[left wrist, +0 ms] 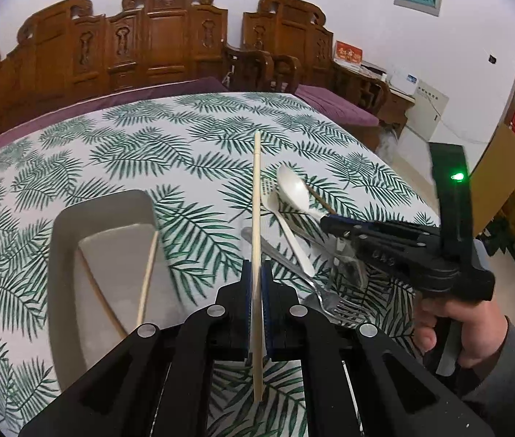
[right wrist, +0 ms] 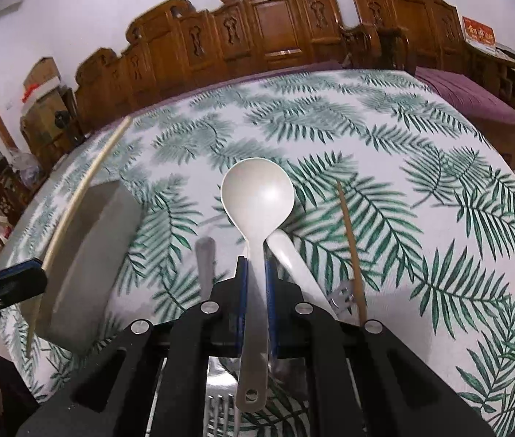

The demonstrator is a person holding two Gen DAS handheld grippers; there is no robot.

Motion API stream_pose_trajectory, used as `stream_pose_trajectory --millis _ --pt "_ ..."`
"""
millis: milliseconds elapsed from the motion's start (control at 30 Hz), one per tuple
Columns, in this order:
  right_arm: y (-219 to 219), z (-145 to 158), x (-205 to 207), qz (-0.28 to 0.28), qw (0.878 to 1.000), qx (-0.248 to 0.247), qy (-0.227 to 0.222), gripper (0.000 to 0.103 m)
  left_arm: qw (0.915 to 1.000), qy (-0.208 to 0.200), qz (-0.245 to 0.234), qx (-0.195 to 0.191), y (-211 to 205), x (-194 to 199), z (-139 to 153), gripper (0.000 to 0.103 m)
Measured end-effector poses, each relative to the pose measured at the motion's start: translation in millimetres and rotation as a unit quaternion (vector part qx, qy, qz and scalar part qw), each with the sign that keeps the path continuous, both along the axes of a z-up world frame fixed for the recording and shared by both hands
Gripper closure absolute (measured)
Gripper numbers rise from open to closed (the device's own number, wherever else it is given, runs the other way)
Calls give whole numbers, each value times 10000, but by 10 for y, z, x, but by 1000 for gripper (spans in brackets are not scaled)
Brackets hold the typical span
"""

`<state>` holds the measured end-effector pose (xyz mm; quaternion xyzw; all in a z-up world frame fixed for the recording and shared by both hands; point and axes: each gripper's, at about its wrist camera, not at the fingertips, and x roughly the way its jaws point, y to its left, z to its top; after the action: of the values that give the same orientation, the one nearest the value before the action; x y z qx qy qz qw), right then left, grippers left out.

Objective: Organize utensils
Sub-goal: 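Lift the chopstick with the left gripper while the right gripper lifts the white plastic spoon, then carry the chopstick over the tray and open the left gripper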

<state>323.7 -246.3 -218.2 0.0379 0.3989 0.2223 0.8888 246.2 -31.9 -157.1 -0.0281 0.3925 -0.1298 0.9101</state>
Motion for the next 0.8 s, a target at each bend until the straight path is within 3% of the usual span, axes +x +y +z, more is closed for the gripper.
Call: stream_pose_trajectory --millis 533,800 --pt "253 224 -160 398 9982 200 -407 92 9990 -57 413 154 441 -92 73 99" --pt "371 190 -243 583 9975 69 -400 92 9965 206 768 251 760 16 -117 99"
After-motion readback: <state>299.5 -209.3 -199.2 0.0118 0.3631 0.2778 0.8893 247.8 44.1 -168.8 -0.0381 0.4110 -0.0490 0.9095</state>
